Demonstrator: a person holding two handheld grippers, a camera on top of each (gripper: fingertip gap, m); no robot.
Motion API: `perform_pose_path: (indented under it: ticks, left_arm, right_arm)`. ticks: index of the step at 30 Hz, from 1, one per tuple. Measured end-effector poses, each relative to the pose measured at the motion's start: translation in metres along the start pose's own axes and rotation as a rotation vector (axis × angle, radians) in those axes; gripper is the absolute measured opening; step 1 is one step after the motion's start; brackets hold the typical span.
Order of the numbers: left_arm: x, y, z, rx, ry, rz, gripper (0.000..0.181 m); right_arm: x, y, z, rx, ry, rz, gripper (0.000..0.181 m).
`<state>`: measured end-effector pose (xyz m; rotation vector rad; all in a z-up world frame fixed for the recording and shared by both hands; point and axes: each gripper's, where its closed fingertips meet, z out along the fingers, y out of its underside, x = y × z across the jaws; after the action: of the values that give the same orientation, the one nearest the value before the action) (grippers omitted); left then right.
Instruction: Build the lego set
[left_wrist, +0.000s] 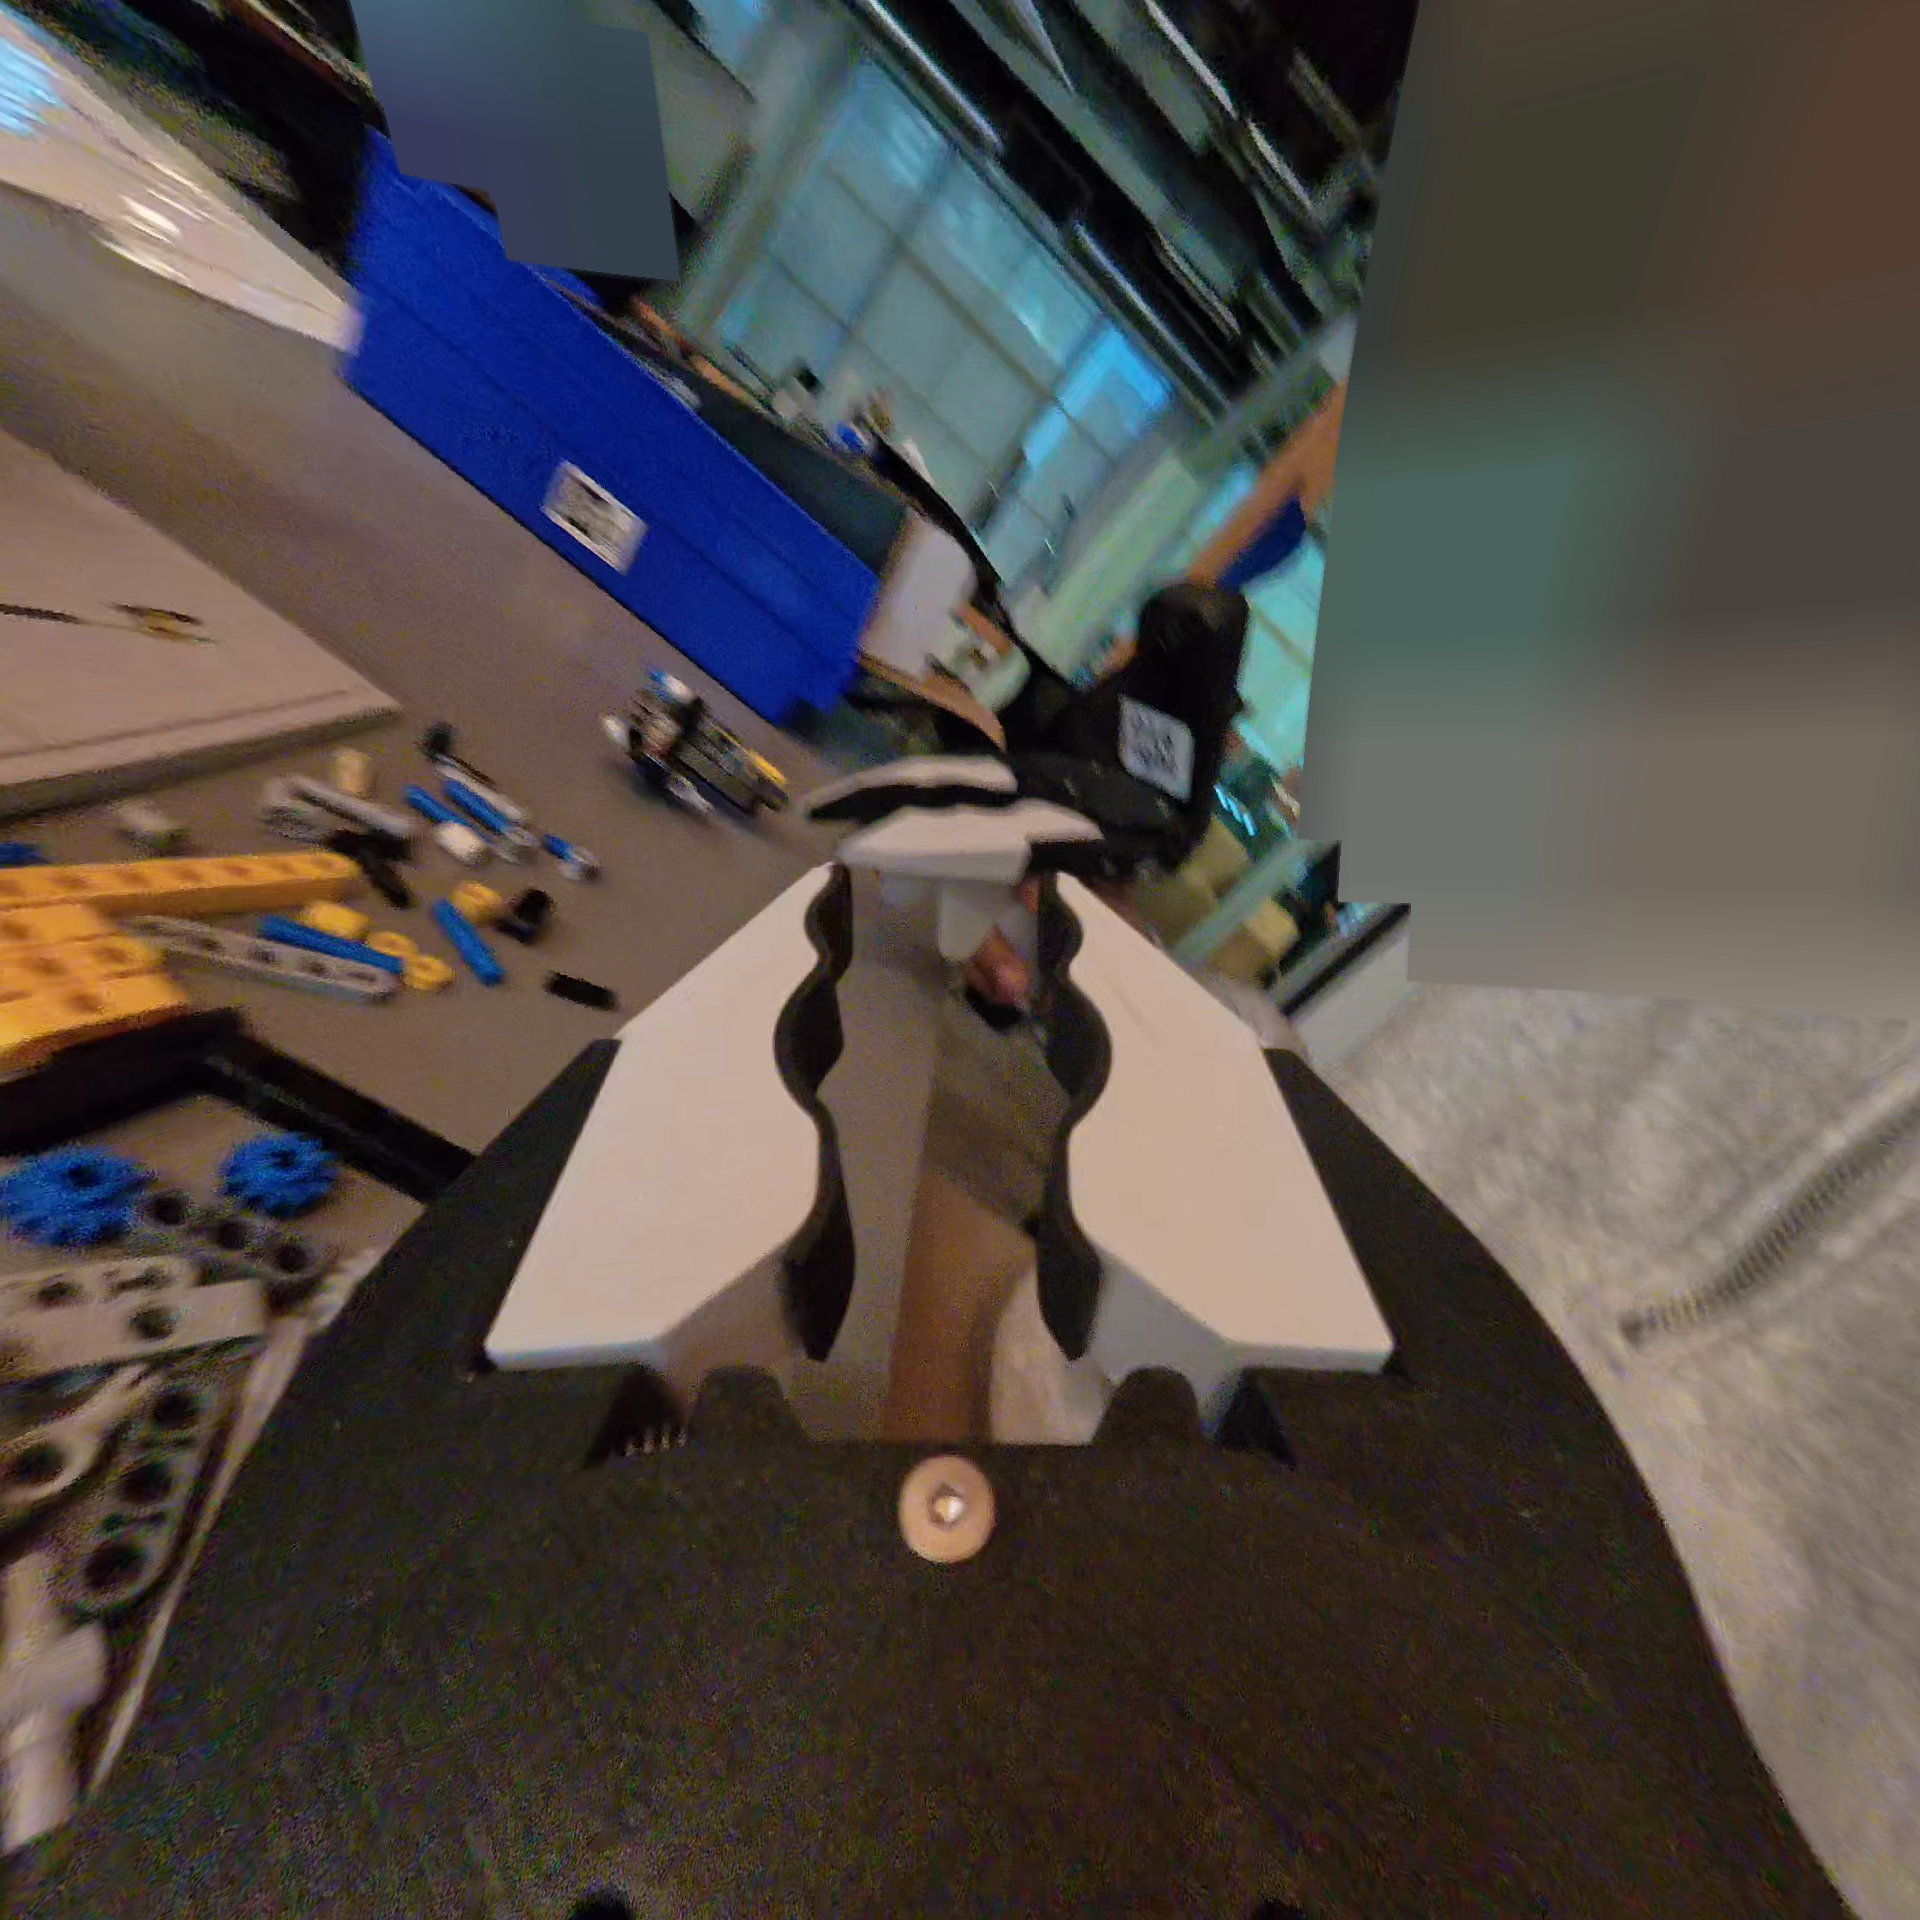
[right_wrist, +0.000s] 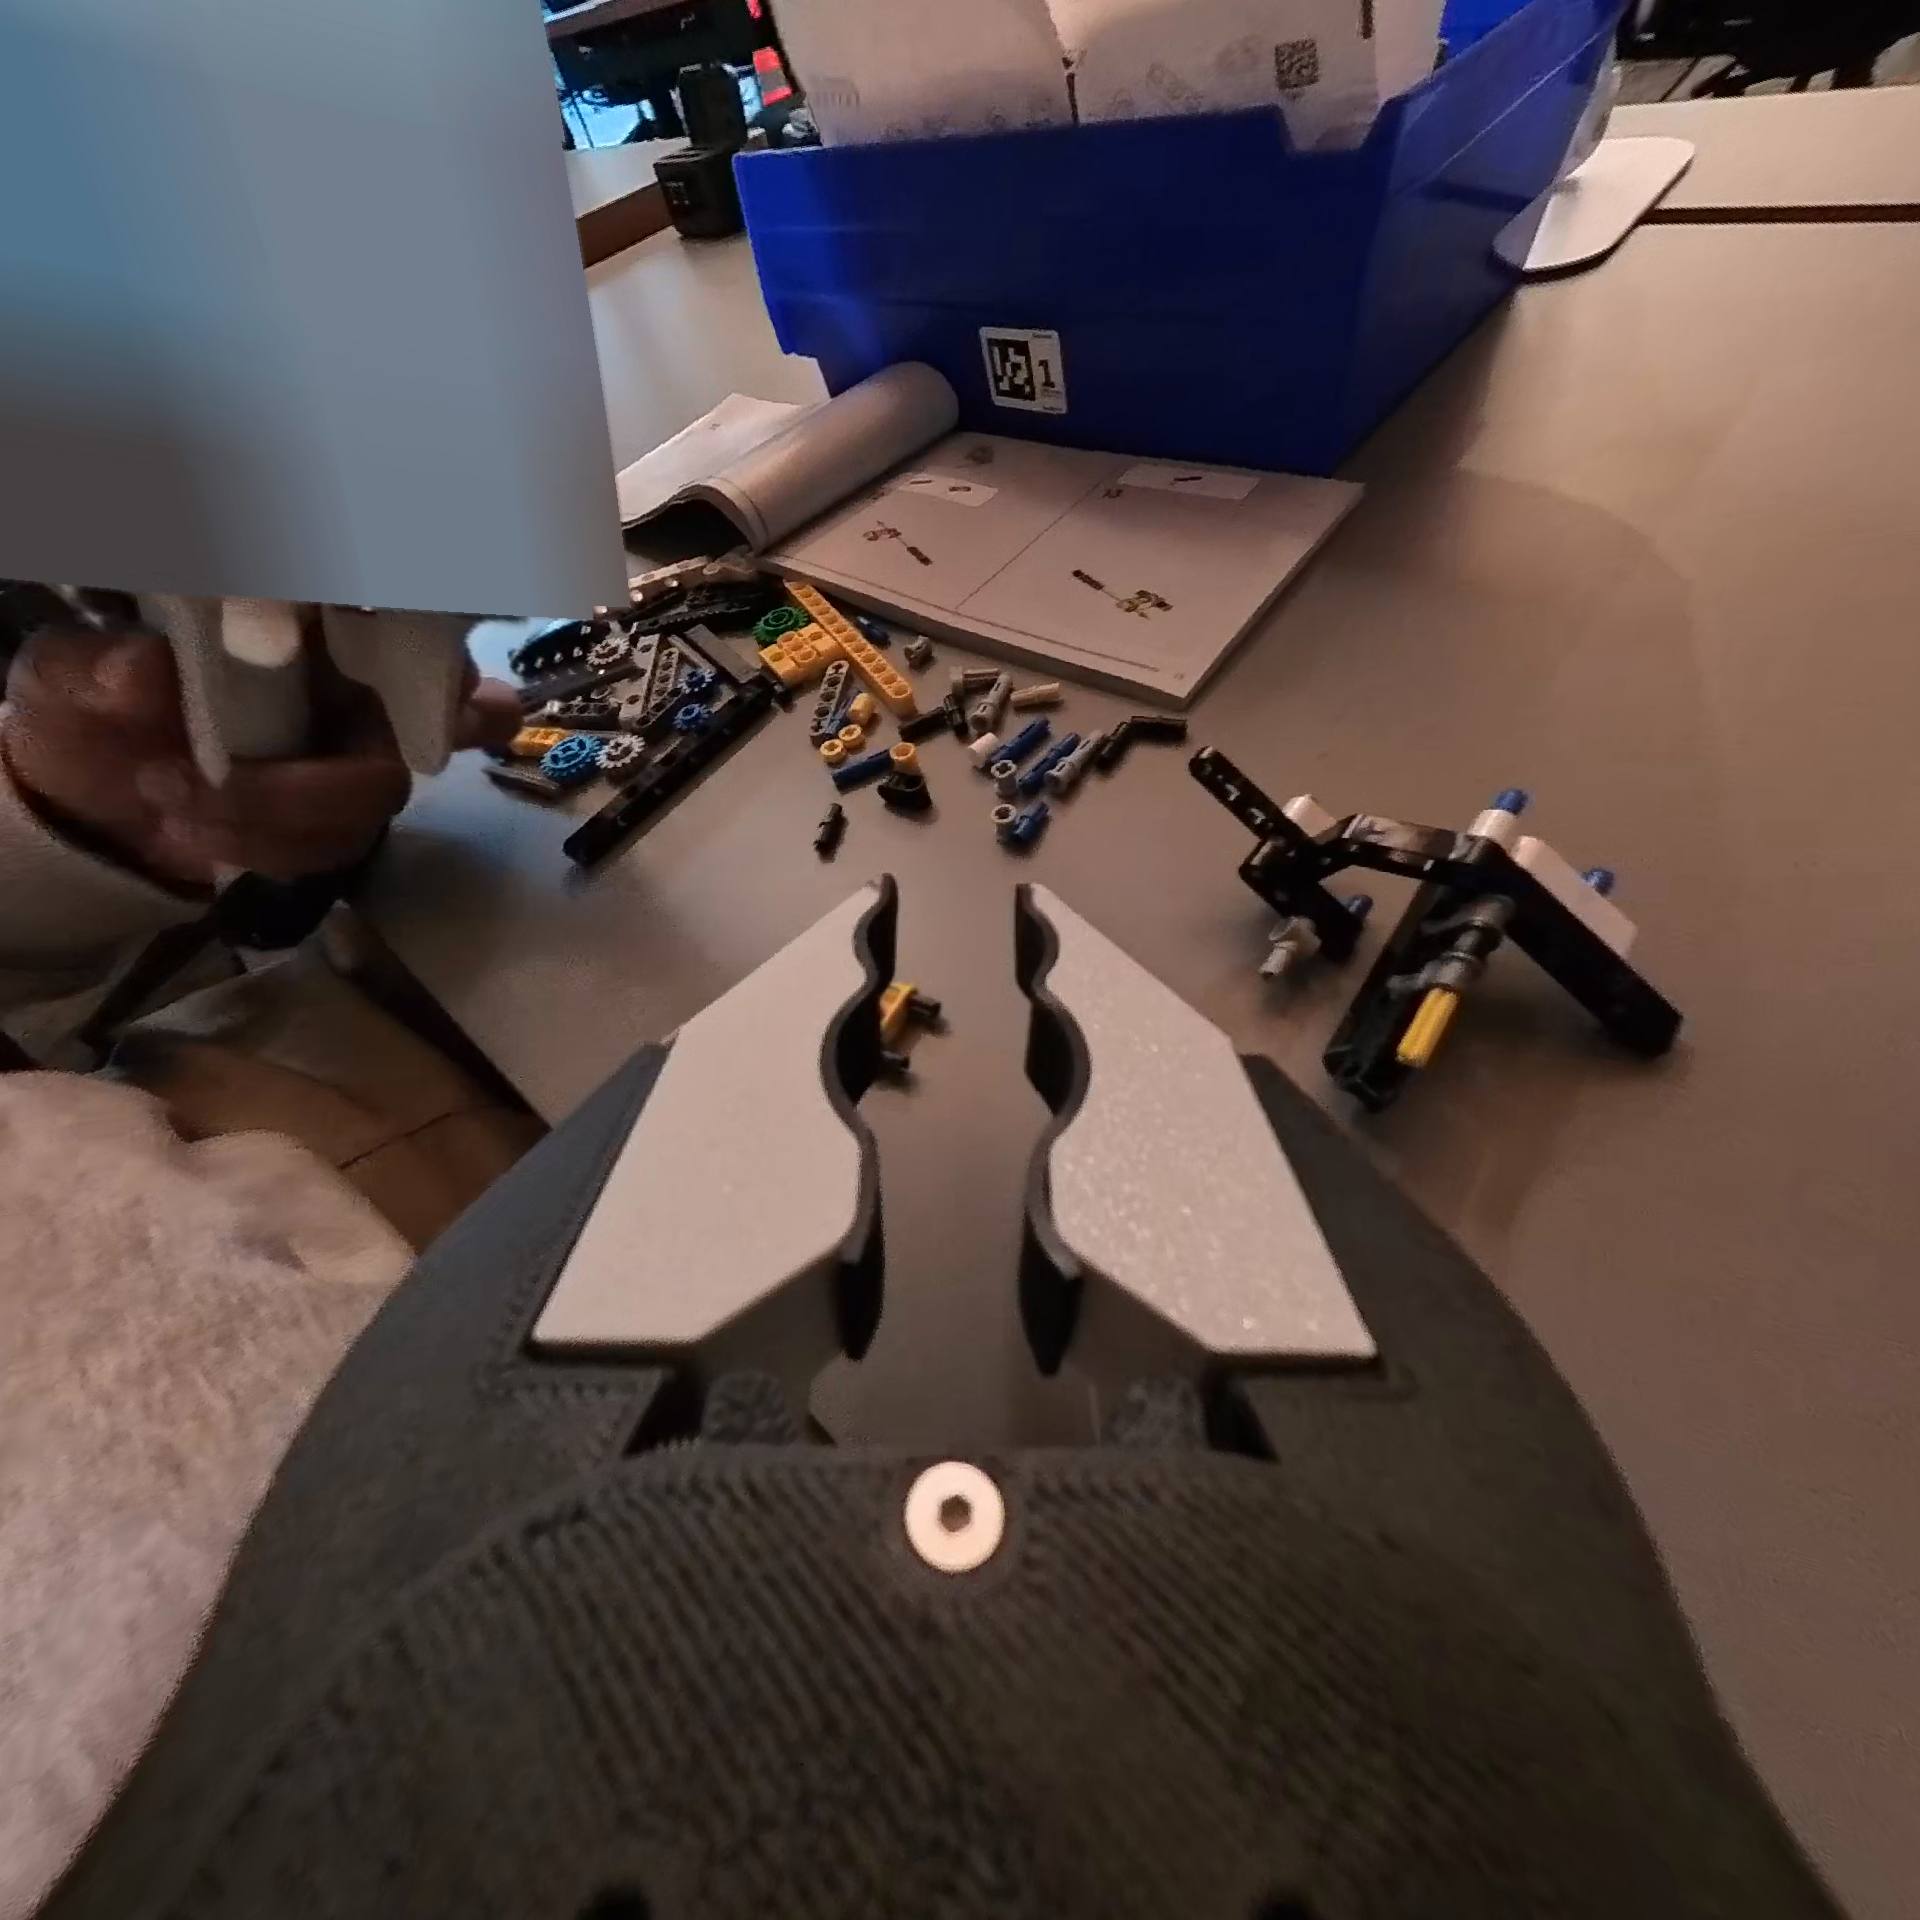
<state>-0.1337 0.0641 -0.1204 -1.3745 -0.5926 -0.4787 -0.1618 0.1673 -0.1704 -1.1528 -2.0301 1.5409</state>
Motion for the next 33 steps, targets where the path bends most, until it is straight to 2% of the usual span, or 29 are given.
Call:
perform_pose_path:
  ticks: [2,4,7,9,12,15,17,20,22,26,28,30,33]
  left_arm:
    - [-0.013,-0.027,-0.003,0.127,-0.101,-0.061,0.041]
    - [-0.034,-0.043,0.000,0.146,-0.271,-0.074,0.047]
    - [-0.077,-0.050,0.013,0.003,-0.579,0.045,0.063]
    - [-0.103,-0.050,0.029,-0.144,-0.711,0.174,0.082]
    - [-0.146,-0.053,0.049,-0.264,-0.879,0.269,0.089]
    - [-0.174,-0.041,0.067,-0.338,-0.928,0.182,0.089]
    - [-0.186,-0.030,0.071,-0.383,-0.961,0.146,0.087]
    - [-0.195,-0.032,0.064,-0.436,-1.071,0.223,0.066]
    - [-0.196,-0.030,0.062,-0.460,-1.093,0.275,0.064]
    - [-0.193,-0.029,0.063,-0.451,-1.067,0.267,0.068]
    - [-0.191,-0.028,0.066,-0.446,-1.042,0.252,0.076]
    - [-0.194,-0.028,0.061,-0.470,-1.075,0.284,0.072]
    - [-0.195,-0.028,0.061,-0.467,-1.088,0.286,0.068]
  right_arm:
    - [0.003,-0.003,-0.002,0.019,0.008,0.016,0.021]
    - [0.002,-0.008,-0.005,0.045,0.000,0.029,0.021]
    - [0.000,-0.011,-0.010,0.065,-0.015,0.029,0.022]
    - [-0.002,-0.014,-0.014,0.081,-0.025,0.026,0.022]
    - [-0.003,-0.017,-0.019,0.104,-0.043,0.037,0.022]
    - [0.003,-0.019,-0.027,0.119,-0.033,0.044,0.023]
    - [0.019,-0.017,-0.034,0.114,0.028,0.028,0.023]
    - [0.040,-0.017,-0.043,0.141,0.057,0.108,0.023]
    - [0.045,-0.021,-0.048,0.191,0.018,0.204,0.025]
    - [0.056,-0.023,-0.053,0.236,0.007,0.300,0.027]
    - [0.054,-0.025,-0.053,0.250,-0.016,0.302,0.030]
    - [0.046,-0.028,-0.053,0.250,-0.061,0.277,0.031]
    - [0.043,-0.031,-0.054,0.255,-0.044,0.212,0.031]
